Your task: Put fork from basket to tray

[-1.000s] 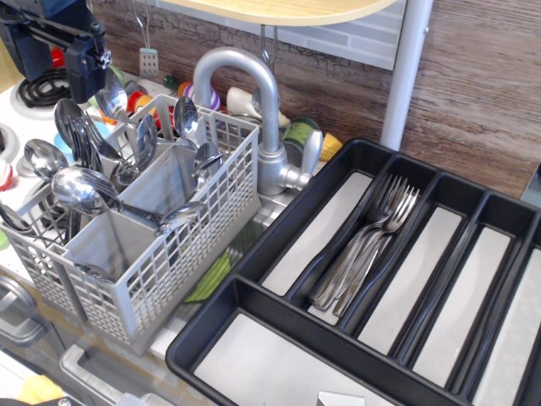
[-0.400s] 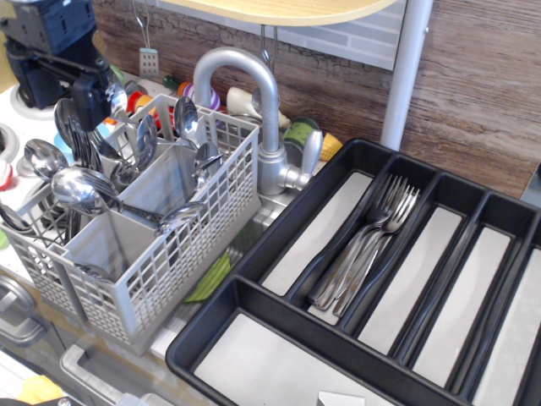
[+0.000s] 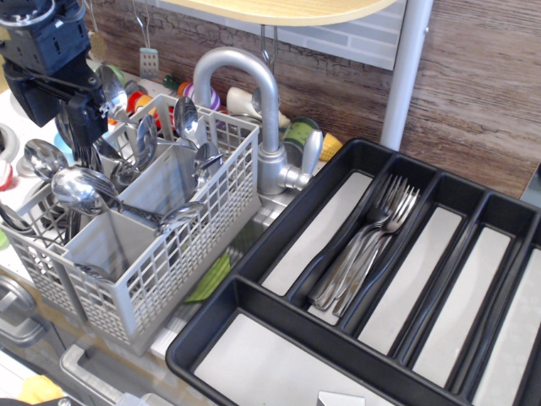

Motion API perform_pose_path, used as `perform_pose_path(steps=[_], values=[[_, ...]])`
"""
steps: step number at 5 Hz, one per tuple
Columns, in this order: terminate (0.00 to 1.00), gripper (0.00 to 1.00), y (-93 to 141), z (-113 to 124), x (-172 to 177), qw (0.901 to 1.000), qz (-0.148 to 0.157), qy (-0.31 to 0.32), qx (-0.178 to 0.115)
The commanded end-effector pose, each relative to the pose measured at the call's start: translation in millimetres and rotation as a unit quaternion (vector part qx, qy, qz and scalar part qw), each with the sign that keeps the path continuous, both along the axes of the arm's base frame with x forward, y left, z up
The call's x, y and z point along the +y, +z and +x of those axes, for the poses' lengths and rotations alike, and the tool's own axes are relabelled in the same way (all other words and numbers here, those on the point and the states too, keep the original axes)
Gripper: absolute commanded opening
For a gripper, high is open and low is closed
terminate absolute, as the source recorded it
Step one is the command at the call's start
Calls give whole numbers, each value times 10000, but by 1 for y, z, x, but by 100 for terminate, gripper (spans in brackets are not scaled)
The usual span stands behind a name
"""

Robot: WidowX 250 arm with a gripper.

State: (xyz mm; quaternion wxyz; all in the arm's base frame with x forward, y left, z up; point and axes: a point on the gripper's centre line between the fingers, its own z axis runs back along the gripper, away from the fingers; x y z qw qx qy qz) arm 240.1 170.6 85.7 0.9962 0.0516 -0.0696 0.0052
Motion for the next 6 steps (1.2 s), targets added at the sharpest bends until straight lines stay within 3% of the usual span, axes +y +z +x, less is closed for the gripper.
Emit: perform_pose_path(steps=[1, 3, 4, 5, 6], values=[[0, 0, -1, 2, 6, 9999, 37, -12, -99], [0, 0, 5, 4, 1, 10000, 7, 97, -3], [0, 0, 33, 3, -1, 9996, 162, 181, 146], [0, 0, 75, 5, -12, 9978, 431, 346, 358], [0, 0, 105, 9, -33, 9963, 430, 577, 478]])
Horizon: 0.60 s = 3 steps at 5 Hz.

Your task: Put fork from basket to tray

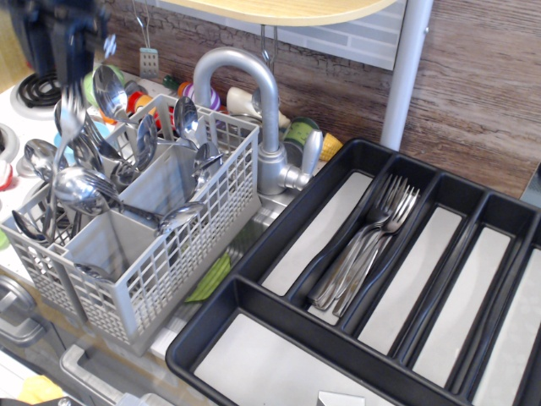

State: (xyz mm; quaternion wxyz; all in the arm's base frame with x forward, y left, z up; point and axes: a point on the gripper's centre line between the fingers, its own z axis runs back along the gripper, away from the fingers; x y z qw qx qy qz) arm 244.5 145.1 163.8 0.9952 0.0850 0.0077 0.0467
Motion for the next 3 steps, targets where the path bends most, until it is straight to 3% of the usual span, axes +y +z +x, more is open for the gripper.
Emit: perform_pose_path(steps=[1, 2, 3], values=[[0, 0, 71, 18, -54, 9984, -134, 351, -431], [0, 0, 91, 29, -81, 9971, -206, 481, -547], [0, 0, 113, 45, -121, 9966, -15, 739, -368]])
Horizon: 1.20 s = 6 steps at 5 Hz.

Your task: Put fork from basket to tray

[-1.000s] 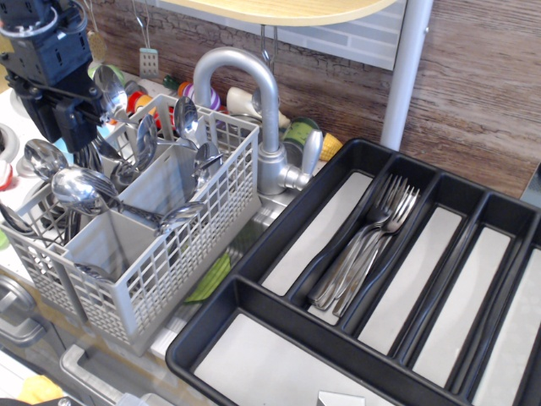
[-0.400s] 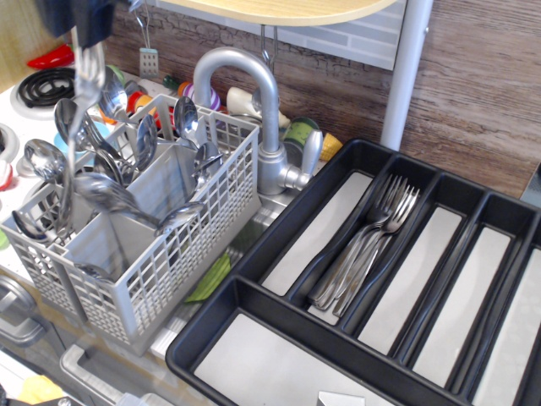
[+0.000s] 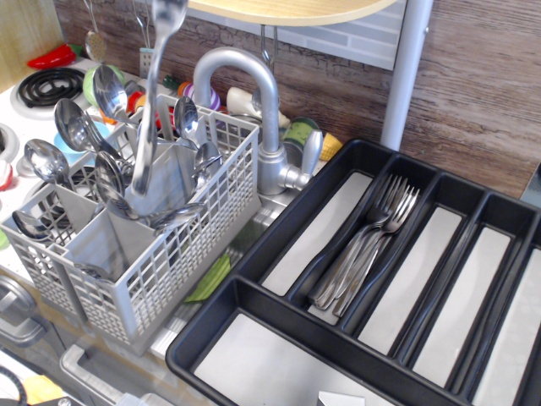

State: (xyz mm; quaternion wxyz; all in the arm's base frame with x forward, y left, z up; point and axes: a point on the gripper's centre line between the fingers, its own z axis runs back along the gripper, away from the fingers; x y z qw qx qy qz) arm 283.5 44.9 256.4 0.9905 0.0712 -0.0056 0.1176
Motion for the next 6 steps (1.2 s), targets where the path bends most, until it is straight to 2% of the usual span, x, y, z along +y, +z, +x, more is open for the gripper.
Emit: perform_pose_path(steps=[1, 2, 3, 4, 6], values=[[0, 0, 20, 23, -42, 9994, 249, -25, -223], [0, 0, 8, 38, -50, 9995, 64, -138, -289], [0, 0, -8, 42, -54, 9989, -168, -206, -375], [0, 0, -28, 42, -60, 9970, -623, -202, -417], [0, 0, -77, 44, -59, 9898, -1149, -555, -636]])
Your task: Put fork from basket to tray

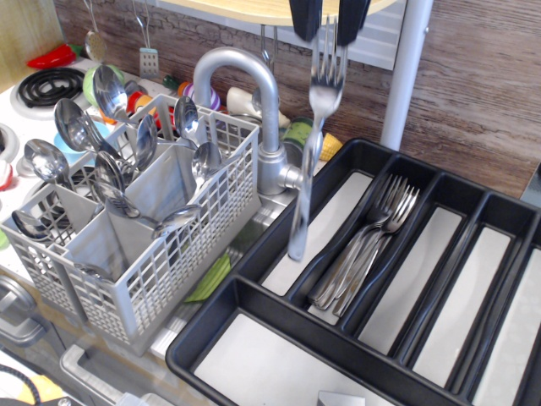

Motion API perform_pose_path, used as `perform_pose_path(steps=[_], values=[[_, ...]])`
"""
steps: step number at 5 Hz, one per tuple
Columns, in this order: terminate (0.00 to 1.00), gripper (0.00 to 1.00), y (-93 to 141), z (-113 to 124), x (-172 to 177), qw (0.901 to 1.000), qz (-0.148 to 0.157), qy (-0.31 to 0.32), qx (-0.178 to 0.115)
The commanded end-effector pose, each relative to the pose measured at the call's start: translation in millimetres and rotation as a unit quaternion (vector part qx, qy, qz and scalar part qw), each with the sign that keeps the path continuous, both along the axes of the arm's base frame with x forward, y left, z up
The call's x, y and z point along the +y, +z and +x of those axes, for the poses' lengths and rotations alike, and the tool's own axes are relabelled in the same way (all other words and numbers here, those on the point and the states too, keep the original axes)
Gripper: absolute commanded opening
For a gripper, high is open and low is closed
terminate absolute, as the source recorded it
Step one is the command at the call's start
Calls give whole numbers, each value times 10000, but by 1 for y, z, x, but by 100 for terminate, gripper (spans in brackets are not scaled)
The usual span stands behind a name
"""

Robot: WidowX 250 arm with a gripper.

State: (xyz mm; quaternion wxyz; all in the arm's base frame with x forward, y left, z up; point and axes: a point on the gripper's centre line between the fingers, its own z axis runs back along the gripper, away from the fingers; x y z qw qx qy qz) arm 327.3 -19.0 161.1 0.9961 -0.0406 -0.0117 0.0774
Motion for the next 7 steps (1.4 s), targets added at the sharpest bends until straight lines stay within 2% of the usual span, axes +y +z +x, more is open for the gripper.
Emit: perform_pose_path(steps=[1, 2, 4, 5, 6, 7], values=[[0, 0, -4, 2, 5, 9977, -51, -344, -574], [0, 0, -26, 5, 7, 9970, -157, -400, -643], [0, 0, -55, -3, 4, 9939, -959, -85, -544], [0, 100, -60, -8, -1, 9908, -1114, 272, -718], [0, 100, -60, -8, -1, 9908, -1114, 272, -718], [100, 100, -60, -8, -1, 9908, -1114, 272, -718]])
